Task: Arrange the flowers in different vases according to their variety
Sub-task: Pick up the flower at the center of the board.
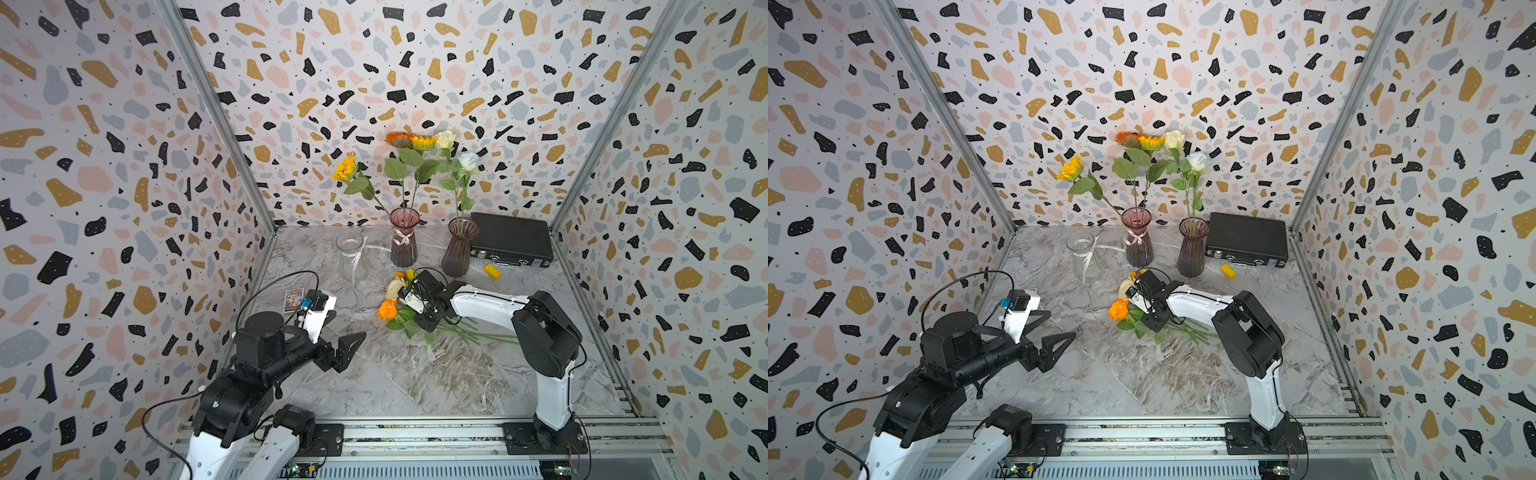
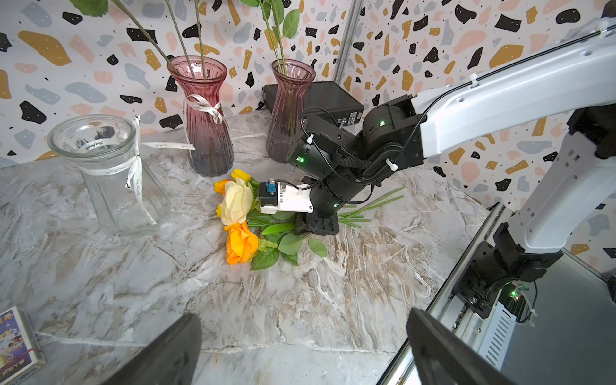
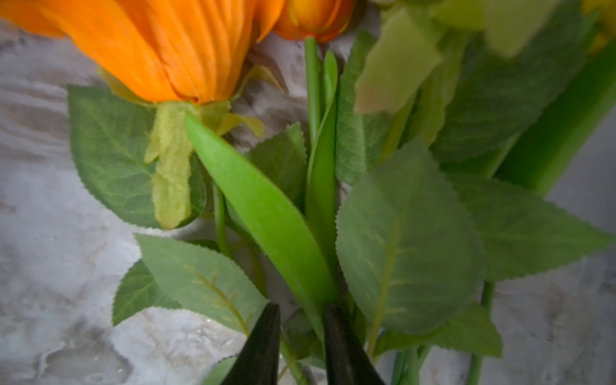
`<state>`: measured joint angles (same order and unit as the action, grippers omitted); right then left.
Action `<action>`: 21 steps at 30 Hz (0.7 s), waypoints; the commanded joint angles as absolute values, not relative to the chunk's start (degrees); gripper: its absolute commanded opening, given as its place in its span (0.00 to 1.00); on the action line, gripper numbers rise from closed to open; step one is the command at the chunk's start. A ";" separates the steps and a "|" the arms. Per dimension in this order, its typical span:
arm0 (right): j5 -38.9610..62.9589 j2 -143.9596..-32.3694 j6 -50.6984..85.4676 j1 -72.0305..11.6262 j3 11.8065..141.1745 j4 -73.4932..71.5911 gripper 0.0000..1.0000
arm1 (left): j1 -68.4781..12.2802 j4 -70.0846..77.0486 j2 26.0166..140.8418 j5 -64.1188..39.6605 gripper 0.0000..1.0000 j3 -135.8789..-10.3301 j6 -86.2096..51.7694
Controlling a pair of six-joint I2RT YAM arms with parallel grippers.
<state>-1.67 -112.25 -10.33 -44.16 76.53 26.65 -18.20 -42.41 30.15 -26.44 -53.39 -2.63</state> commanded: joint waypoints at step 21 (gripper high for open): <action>-4.66 -114.08 -11.16 -44.30 77.81 28.25 0.33 | -18.54 -41.81 29.93 -26.11 0.99 -54.41 -2.09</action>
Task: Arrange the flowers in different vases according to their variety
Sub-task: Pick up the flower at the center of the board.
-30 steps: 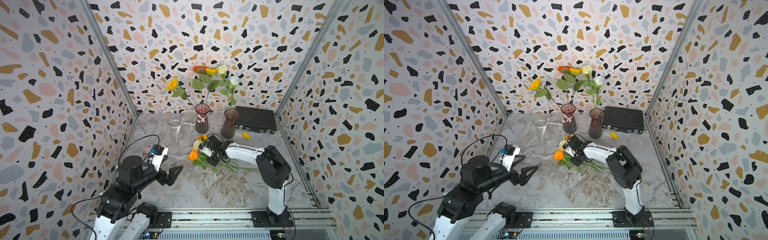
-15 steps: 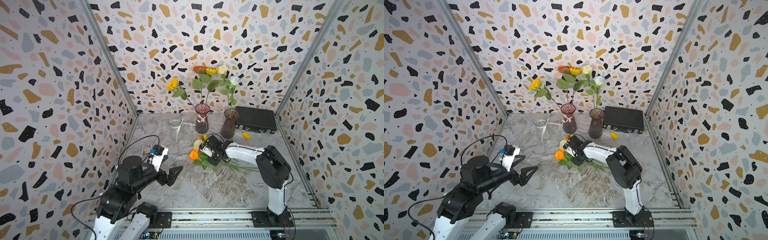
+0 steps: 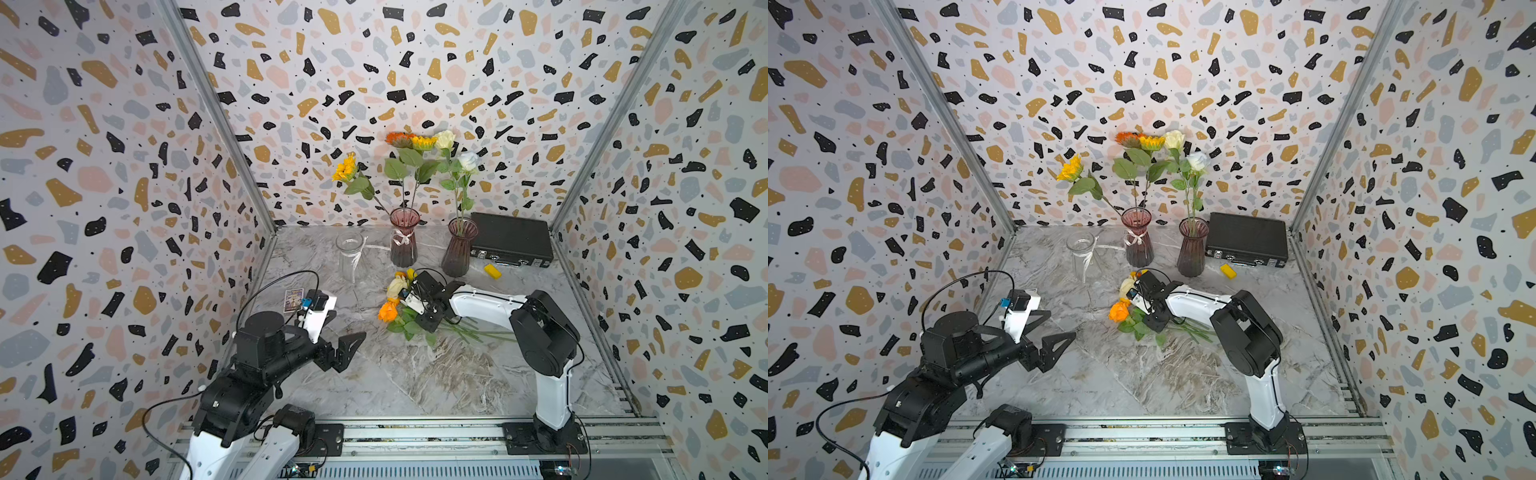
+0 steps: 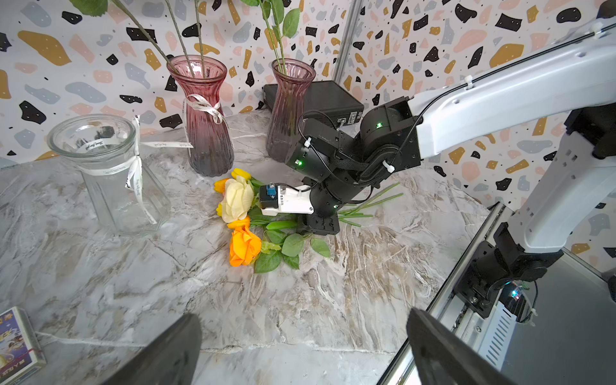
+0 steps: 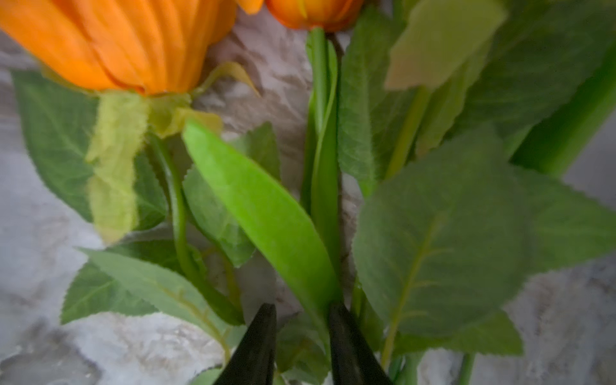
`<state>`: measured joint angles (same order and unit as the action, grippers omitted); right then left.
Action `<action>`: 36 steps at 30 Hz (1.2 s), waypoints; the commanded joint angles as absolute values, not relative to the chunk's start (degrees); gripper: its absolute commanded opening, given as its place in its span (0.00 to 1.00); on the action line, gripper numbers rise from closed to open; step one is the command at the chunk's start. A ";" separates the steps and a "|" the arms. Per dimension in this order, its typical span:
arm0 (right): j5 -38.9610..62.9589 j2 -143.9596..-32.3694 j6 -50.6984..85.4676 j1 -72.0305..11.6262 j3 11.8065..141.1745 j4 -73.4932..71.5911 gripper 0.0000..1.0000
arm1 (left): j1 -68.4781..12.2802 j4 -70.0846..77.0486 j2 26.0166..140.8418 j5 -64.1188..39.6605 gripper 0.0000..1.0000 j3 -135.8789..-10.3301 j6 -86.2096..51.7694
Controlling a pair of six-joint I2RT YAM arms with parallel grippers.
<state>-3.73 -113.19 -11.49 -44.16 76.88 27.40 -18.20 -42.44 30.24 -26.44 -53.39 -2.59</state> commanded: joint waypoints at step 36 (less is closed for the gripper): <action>-5.10 -88.44 -4.36 -44.37 74.16 27.96 0.00 | -18.48 -45.28 27.64 -21.07 0.99 -56.60 1.57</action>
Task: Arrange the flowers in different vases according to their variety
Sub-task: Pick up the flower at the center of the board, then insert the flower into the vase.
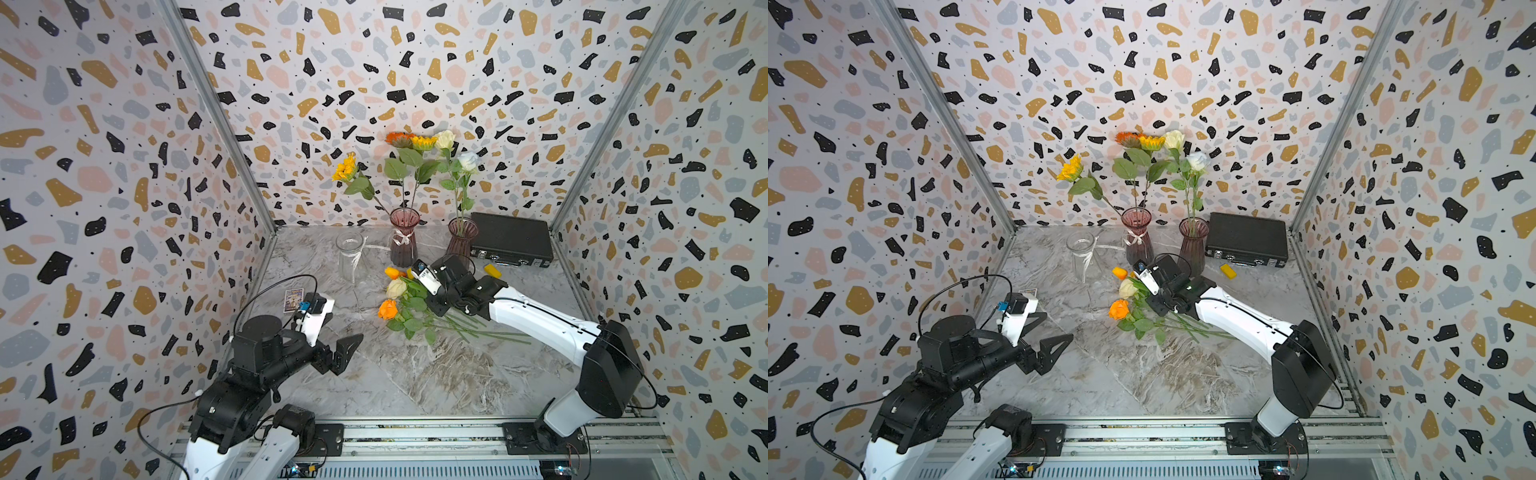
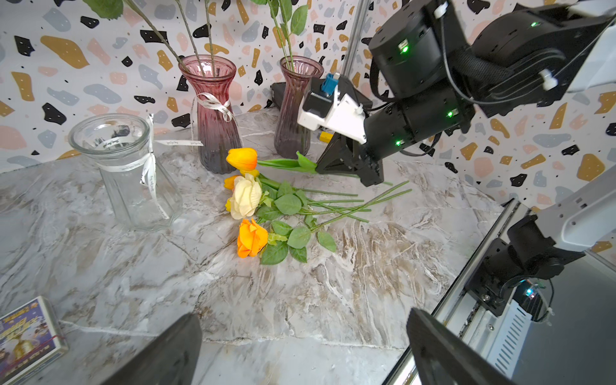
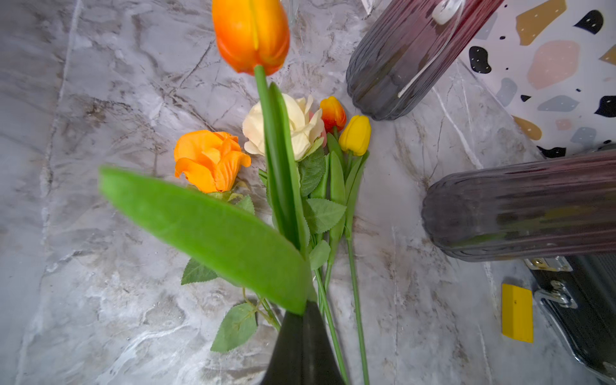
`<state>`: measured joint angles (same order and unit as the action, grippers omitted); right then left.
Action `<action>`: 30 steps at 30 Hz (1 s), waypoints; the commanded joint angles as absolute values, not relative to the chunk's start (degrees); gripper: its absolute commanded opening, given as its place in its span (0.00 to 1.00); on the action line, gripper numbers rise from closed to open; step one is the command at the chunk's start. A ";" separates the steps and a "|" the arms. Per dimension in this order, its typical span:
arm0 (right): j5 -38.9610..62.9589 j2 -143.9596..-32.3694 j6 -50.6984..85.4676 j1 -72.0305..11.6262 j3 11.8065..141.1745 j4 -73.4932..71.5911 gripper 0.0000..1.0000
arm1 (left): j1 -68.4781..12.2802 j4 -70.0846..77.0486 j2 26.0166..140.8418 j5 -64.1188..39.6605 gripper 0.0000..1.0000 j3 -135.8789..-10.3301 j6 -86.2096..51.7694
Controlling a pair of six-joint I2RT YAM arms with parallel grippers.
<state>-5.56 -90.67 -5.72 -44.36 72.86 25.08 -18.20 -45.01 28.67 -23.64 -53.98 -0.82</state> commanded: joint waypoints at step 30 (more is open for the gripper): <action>39.75 -121.66 29.62 -43.51 115.60 -39.78 0.00 | -18.48 -44.03 19.64 1.11 0.99 -57.92 0.59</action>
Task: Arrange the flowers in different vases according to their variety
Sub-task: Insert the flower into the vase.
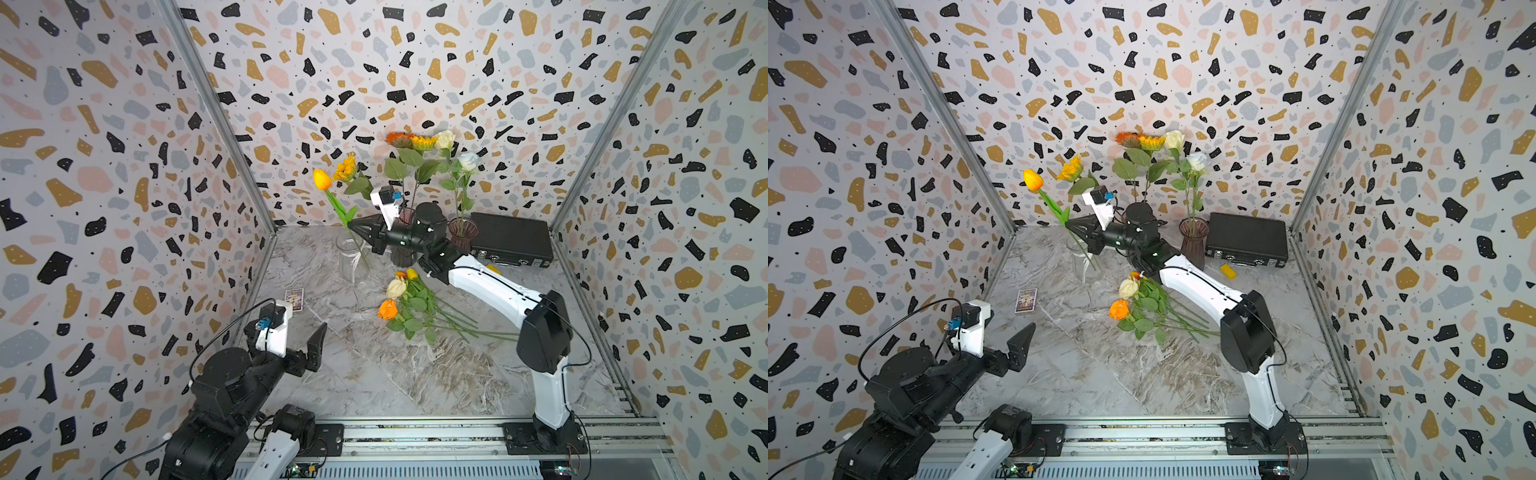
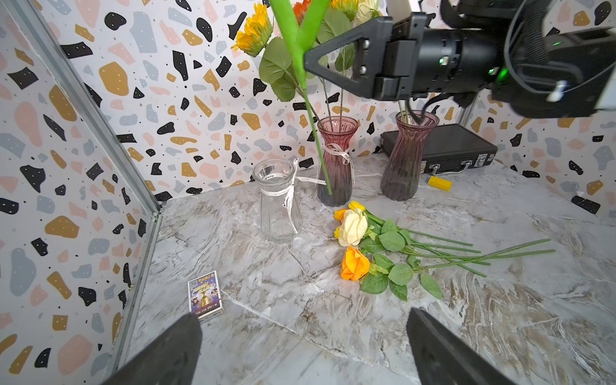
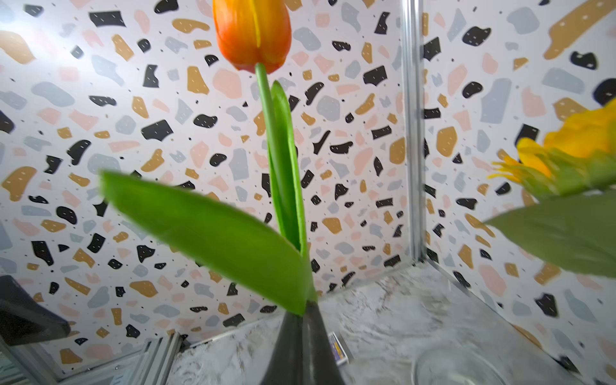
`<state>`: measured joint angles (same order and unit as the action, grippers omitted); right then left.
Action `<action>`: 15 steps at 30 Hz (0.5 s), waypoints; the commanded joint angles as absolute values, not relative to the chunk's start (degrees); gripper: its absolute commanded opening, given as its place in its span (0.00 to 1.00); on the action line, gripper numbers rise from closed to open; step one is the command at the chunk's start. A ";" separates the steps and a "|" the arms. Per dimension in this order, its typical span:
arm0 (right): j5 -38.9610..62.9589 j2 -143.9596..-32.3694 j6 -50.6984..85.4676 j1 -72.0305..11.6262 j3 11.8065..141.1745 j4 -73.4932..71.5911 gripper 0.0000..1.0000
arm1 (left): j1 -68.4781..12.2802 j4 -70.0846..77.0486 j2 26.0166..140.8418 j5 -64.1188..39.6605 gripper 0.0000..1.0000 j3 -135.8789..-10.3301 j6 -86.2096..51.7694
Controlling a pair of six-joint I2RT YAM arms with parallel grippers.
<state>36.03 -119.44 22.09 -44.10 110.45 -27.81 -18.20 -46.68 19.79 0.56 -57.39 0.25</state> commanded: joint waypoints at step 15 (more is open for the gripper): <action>36.58 -133.96 25.75 -40.83 133.12 -41.56 0.00 | -18.52 -43.24 20.46 -0.02 0.99 -56.43 0.27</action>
